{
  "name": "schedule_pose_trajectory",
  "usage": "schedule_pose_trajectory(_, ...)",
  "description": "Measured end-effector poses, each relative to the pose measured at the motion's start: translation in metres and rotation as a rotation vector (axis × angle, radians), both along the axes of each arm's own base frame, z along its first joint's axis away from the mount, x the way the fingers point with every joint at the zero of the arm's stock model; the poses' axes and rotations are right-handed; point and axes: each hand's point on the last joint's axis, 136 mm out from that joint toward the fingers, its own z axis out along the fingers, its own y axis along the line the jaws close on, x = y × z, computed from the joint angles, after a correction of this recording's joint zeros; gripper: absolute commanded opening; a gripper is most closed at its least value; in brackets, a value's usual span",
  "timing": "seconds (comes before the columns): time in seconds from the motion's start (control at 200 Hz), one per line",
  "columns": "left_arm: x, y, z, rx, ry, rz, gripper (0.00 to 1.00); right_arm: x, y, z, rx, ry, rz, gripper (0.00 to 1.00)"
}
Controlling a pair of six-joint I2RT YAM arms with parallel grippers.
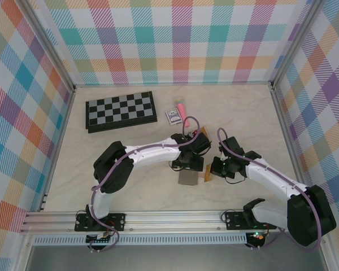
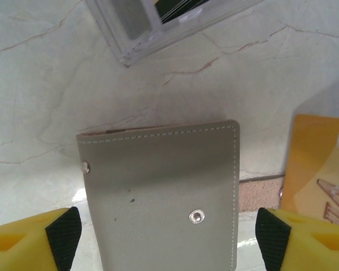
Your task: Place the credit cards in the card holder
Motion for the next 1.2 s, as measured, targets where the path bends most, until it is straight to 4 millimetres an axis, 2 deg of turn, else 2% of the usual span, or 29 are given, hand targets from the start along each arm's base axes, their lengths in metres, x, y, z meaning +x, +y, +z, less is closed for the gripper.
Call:
schedule_pose_trajectory(0.125,0.004,-0.004,-0.005,0.03,-0.001,0.002,0.86,0.0,0.0,-0.002,0.003,-0.002,0.0,0.02)
schedule_pose_trajectory(0.16,0.004,-0.003,-0.006,0.046,-0.001,0.002,0.97,-0.001,0.0,-0.003,0.002,-0.001,0.0,0.02)
schedule_pose_trajectory(0.3,0.007,-0.003,-0.014,0.1,-0.003,0.001,1.0,-0.001,-0.002,-0.004,0.001,0.002,-0.006,0.02)
schedule_pose_trajectory(0.76,0.006,0.0,-0.035,0.19,0.017,-0.012,1.0,0.0,-0.006,-0.009,0.0,0.004,-0.023,0.02)
schedule_pose_trajectory(0.9,0.006,0.002,-0.035,0.197,0.018,-0.014,1.0,0.0,-0.007,-0.01,-0.002,0.005,-0.025,0.01)
schedule_pose_trajectory(1.065,0.009,0.003,-0.033,0.204,0.001,-0.013,0.95,0.001,-0.008,-0.01,-0.008,0.002,-0.029,0.01)
schedule_pose_trajectory(1.2,0.011,0.005,-0.022,0.195,-0.026,-0.01,0.9,0.001,-0.009,-0.011,-0.015,0.003,-0.032,0.01)
